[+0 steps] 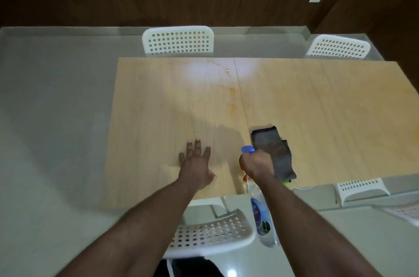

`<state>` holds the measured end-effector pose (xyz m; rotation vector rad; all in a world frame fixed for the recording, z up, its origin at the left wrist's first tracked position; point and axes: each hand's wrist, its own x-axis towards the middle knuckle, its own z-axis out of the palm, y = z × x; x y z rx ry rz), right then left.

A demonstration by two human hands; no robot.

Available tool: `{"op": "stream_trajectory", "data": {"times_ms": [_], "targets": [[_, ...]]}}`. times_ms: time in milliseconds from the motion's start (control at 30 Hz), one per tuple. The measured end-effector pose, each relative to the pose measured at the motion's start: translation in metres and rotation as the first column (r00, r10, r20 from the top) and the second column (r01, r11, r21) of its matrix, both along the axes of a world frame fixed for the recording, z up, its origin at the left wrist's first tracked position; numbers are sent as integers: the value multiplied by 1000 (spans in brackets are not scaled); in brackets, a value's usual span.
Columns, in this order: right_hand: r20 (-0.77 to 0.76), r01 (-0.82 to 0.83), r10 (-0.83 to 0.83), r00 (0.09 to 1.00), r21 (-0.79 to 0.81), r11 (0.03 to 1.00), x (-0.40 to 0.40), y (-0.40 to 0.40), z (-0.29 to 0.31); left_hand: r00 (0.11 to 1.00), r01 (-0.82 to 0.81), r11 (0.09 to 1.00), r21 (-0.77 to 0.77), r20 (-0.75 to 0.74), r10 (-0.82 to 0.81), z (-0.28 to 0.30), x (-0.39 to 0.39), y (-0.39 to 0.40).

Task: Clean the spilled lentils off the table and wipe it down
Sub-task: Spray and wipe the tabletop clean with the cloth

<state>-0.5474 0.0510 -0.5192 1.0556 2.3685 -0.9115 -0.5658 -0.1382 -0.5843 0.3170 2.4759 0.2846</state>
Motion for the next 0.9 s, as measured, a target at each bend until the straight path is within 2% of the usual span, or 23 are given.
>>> {"op": "stream_trajectory", "data": {"times_ms": [200, 333, 433, 600, 900], "targets": [[46, -57, 57, 997, 0, 998, 59, -10, 1, 1000, -7, 1000, -7, -29, 6, -5, 47, -17], [87, -207, 208, 974, -21, 978, 72, -35, 4, 997, -55, 998, 11, -50, 56, -9, 63, -36], [63, -312, 311, 948, 1, 950, 73, -61, 5, 992, -100, 995, 7, -75, 101, -10, 71, -53], [88, -581, 580, 810, -17, 814, 67, -122, 4, 974, -202, 979, 5, -107, 202, -15, 78, -92], [51, -755, 759, 649, -77, 651, 45, -232, -2, 891, -443, 896, -21, -120, 438, -15, 92, -183]]}}
